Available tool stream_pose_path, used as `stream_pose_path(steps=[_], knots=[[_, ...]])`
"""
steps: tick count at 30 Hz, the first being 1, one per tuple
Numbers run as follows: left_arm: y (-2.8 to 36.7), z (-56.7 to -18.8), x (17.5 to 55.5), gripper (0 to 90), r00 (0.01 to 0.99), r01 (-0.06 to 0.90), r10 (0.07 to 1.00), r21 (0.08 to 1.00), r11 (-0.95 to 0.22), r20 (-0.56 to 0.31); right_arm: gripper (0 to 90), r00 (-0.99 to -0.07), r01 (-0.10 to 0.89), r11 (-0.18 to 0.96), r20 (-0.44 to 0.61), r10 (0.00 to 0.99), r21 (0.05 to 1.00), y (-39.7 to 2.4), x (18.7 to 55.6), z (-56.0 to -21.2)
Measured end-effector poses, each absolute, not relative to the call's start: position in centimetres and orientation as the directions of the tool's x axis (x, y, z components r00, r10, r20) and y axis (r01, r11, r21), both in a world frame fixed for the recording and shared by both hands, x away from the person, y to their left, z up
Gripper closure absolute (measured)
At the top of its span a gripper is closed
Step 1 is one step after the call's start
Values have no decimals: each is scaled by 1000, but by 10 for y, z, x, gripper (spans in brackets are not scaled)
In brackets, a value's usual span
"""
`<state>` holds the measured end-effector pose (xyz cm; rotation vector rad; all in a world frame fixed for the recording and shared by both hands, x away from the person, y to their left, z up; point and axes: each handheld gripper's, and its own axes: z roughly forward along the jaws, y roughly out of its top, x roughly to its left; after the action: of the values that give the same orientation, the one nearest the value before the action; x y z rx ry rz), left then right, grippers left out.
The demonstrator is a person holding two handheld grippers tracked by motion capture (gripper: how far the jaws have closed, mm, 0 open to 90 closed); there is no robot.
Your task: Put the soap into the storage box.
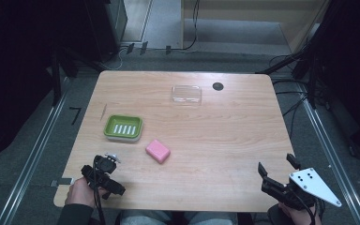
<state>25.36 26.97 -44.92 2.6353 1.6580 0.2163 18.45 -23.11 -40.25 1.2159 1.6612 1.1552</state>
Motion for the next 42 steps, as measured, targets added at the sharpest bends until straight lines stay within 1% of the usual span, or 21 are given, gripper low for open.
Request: stream_pose_path(steps=[13, 29, 34, 37, 42], knots=[[268, -449, 254, 7, 431, 894, 896, 90, -440, 105, 135, -250, 275, 135, -64, 966, 952, -231, 183, -402], [261, -445, 261, 6, 447, 887, 890, 84, -454, 83, 135, -260, 274, 147, -73, 963, 951, -228, 186, -402], [255, -440, 266, 6, 453, 883, 888, 98, -459, 79, 135, -260, 274, 145, -72, 963, 951, -229, 186, -402], [254, -438, 269, 7, 446, 886, 893, 111, -450, 67, 135, -262, 279, 157, -82, 962, 947, -228, 186, -403], [245, -432, 275, 6, 460, 876, 887, 136, -462, 46, 135, -257, 277, 150, -77, 963, 949, -230, 184, -402]])
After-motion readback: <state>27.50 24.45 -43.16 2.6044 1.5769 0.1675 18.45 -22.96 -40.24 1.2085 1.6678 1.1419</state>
